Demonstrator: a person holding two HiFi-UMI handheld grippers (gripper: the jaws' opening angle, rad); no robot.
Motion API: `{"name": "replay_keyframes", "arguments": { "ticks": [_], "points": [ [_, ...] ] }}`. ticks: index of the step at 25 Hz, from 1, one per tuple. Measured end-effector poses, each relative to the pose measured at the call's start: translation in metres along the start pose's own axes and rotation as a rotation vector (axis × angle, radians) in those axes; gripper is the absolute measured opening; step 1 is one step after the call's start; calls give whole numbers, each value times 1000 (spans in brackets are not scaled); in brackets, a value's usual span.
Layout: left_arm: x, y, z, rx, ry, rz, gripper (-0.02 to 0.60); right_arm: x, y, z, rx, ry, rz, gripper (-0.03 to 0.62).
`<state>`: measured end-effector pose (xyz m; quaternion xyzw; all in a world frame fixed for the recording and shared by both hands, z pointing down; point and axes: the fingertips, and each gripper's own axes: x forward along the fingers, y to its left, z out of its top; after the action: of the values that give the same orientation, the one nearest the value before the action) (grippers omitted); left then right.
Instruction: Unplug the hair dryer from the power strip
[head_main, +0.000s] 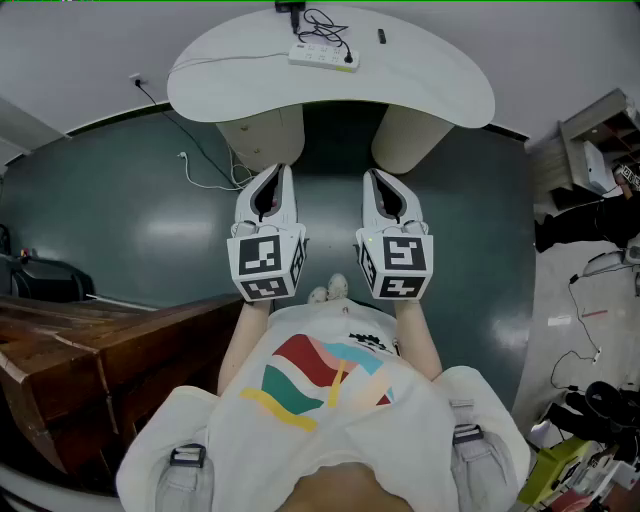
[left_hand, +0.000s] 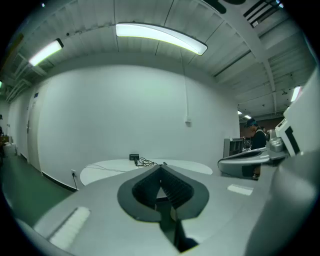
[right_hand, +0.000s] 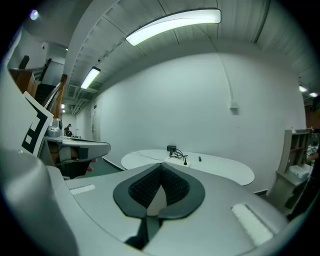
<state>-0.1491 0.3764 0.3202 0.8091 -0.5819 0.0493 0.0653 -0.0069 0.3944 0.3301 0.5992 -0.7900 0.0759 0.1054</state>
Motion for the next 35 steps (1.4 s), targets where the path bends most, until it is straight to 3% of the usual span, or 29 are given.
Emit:
{"name": "replay_keyframes", "arguments": {
  "ticks": [14,35],
  "points": [
    [0,11,5,-9,-8,29,0,-4,-2,7,39,-46,33,12],
    [48,-23,11,25,-19,58,0,16,-62,-8,62,-45,70,12]
  ]
}}
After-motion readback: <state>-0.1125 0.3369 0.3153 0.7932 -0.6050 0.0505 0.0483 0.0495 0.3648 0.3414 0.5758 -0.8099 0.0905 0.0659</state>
